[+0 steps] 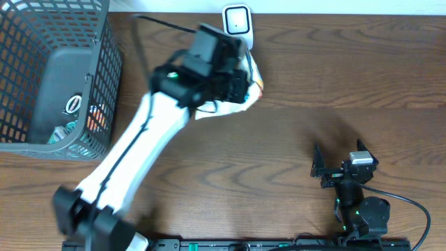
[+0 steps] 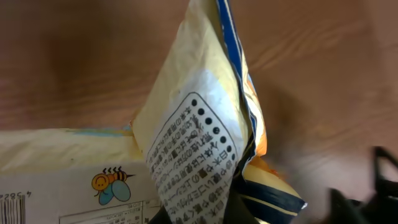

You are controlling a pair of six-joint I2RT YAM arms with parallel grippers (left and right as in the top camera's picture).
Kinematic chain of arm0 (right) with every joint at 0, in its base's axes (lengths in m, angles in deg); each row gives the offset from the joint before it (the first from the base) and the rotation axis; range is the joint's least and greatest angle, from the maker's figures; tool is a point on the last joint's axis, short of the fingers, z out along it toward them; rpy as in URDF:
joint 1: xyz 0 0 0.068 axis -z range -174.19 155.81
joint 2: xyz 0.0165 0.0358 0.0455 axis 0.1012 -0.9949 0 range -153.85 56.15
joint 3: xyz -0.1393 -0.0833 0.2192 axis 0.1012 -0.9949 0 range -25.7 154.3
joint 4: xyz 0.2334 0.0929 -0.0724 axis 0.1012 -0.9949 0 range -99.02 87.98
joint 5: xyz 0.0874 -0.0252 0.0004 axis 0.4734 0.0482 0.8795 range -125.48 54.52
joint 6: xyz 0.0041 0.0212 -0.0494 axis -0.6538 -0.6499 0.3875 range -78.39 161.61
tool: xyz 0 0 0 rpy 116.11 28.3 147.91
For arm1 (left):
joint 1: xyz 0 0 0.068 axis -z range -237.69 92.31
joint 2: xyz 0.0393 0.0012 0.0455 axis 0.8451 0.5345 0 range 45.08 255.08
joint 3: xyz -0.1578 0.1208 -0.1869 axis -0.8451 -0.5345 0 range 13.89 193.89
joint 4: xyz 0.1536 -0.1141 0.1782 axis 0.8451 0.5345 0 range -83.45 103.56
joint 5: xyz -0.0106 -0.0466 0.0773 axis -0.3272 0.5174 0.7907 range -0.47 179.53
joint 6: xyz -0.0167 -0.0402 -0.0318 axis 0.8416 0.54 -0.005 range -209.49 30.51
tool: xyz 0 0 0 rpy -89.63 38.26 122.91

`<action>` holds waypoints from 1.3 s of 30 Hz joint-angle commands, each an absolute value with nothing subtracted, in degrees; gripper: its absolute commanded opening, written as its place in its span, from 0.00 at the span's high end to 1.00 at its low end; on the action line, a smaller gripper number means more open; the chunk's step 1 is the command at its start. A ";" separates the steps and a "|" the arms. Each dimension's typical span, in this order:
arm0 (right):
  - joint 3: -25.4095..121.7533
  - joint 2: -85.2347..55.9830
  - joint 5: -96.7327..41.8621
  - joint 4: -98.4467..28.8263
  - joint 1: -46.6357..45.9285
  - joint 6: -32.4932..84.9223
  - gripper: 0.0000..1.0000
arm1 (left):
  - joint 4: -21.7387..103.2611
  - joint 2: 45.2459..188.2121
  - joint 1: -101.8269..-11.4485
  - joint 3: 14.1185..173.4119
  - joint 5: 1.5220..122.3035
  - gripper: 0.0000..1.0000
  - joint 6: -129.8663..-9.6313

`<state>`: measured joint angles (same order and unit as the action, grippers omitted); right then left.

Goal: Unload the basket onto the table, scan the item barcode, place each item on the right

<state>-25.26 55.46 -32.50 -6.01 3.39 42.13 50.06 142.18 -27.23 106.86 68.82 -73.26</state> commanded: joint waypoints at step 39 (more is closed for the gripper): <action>-25.39 55.76 -32.74 -6.17 3.57 42.52 0.01 | 63.68 157.28 -16.61 107.43 70.98 0.89 -67.14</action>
